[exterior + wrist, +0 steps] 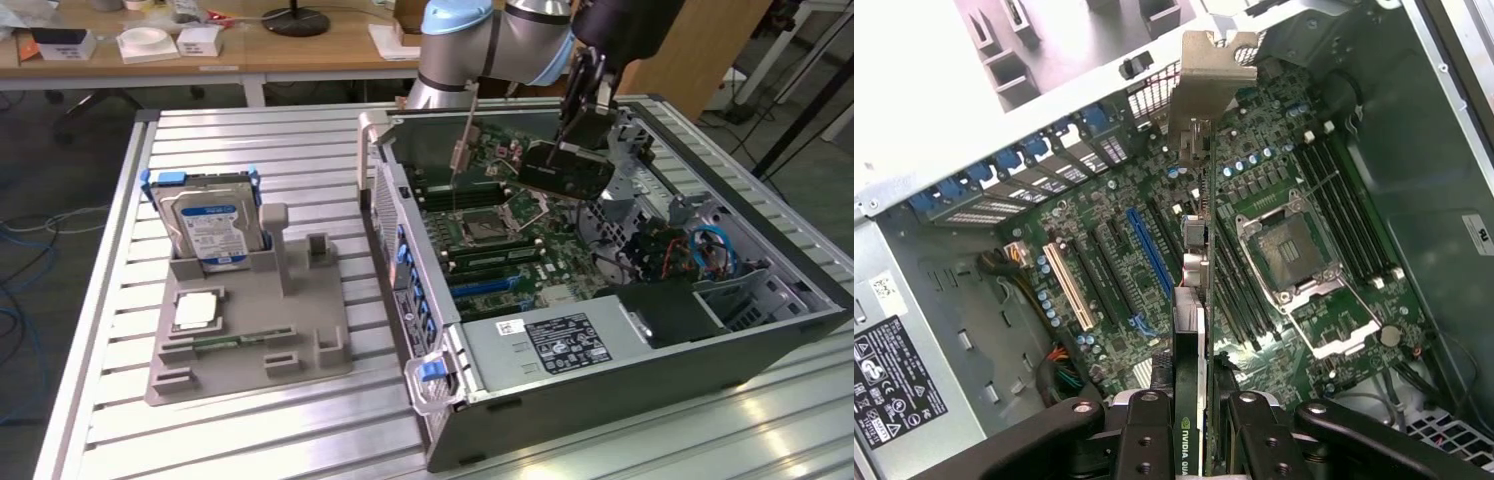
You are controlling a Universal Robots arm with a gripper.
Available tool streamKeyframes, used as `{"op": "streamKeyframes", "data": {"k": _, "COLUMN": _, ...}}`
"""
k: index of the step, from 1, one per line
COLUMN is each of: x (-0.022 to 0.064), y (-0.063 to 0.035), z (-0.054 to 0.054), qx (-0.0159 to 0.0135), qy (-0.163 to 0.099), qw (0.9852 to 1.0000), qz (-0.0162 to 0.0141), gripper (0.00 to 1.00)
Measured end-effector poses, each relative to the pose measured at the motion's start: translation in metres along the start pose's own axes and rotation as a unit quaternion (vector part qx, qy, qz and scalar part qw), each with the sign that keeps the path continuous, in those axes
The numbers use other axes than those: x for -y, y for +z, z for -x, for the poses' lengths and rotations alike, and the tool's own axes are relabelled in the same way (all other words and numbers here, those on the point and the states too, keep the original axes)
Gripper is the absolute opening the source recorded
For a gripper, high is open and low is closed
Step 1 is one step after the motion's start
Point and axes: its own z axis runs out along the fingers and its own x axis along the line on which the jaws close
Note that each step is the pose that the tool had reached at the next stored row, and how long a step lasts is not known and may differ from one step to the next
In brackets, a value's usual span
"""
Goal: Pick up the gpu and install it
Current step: 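Insert the gpu into the slot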
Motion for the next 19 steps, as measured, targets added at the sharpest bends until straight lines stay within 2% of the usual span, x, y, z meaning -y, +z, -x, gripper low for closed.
{"op": "streamKeyframes", "data": {"k": 5, "x": 0.0000, "y": 0.0008, "z": 0.0000, "qx": -0.0002, "qy": -0.006, "qw": 1.0000, "qz": -0.0001, "gripper": 0.26}}
{"op": "streamKeyframes", "data": {"k": 12, "x": 0.0002, "y": 0.0020, "z": 0.0001, "qx": -0.0012, "qy": -0.029, "qw": 0.9996, "qz": -0.0002, "gripper": 0.26}}
{"op": "streamKeyframes", "data": {"k": 19, "x": 0.0003, "y": 0.0021, "z": 0.0001, "qx": -0.0013, "qy": -0.030, "qw": 0.9996, "qz": -0.0003, "gripper": 0.26}}
